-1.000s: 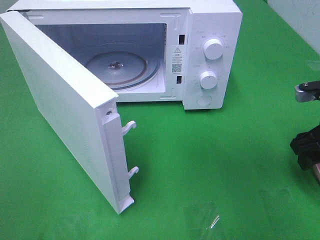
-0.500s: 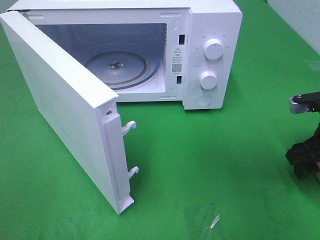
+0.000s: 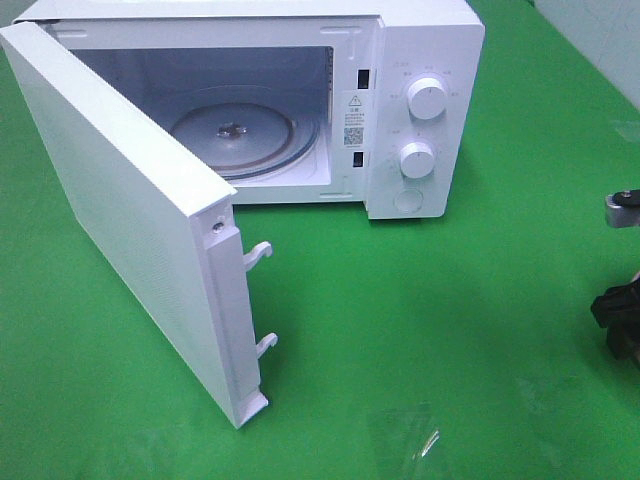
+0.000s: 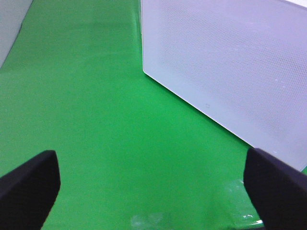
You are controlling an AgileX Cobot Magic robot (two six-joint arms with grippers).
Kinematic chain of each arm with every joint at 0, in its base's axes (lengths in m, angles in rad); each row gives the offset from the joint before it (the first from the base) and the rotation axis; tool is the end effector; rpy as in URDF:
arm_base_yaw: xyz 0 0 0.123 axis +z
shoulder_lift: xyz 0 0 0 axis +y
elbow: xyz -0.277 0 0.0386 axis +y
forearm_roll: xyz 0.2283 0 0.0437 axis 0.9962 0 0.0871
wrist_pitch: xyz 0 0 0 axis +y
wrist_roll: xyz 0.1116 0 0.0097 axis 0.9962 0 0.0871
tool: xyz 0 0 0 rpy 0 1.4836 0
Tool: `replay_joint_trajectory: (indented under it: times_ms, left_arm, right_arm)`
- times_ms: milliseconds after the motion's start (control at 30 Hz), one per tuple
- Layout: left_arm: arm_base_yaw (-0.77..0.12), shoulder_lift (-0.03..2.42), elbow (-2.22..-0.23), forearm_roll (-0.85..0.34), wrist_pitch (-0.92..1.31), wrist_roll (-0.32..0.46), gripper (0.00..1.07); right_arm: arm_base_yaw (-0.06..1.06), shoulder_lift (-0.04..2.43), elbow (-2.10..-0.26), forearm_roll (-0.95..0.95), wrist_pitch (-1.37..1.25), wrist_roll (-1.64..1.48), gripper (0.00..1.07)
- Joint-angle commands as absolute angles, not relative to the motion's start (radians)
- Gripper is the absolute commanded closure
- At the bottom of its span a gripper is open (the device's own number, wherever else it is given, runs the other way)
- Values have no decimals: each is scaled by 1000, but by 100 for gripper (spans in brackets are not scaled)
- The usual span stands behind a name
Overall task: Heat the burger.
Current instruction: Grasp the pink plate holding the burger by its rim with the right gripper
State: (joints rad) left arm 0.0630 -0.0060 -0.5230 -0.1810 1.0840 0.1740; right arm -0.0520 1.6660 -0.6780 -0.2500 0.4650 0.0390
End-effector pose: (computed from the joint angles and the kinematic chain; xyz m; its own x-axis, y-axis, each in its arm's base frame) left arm -0.0020 -0.0180 0.2636 -0.4351 0.0601 -0.8984 0.1190 0.9929 0.0088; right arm 0.2499 -0.0255 0.1198 -0.9723 -0.1328 -0.1922 -0.1055 0.9836 -0.1463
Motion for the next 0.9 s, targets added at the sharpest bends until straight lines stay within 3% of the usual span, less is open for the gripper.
replay_joint_trajectory:
  times_ms: [33,633,767,800,833,867,900]
  left_arm:
    - [61,-21,-520,-191,1074,172,9]
    - [61,-21,-520,-191,1074,172,9]
    - [61,-21,-520,-191,1074,172,9]
    - [61,-21,-520,-191,1074,172,9]
    - [61,-21,-520,-191,1074,172,9]
    - [61,-21,-520,-191,1074,172,9]
    - [61,-21,-520,-191,1074,172,9]
  right_arm:
    - [-58,1667,-672,-255,455,41,31]
    - [-58,1718,-648,-248,411,49,33]
    - [-58,1718,-648,-248,416,54,43]
    - [-58,1718,-648,-248,419,61,50]
    - [-58,1718,-648,-248,419,61,50]
    - [-58,1718,-648,-248,420,68,61]
    - [-58,1718,-648,-248,420,68,61]
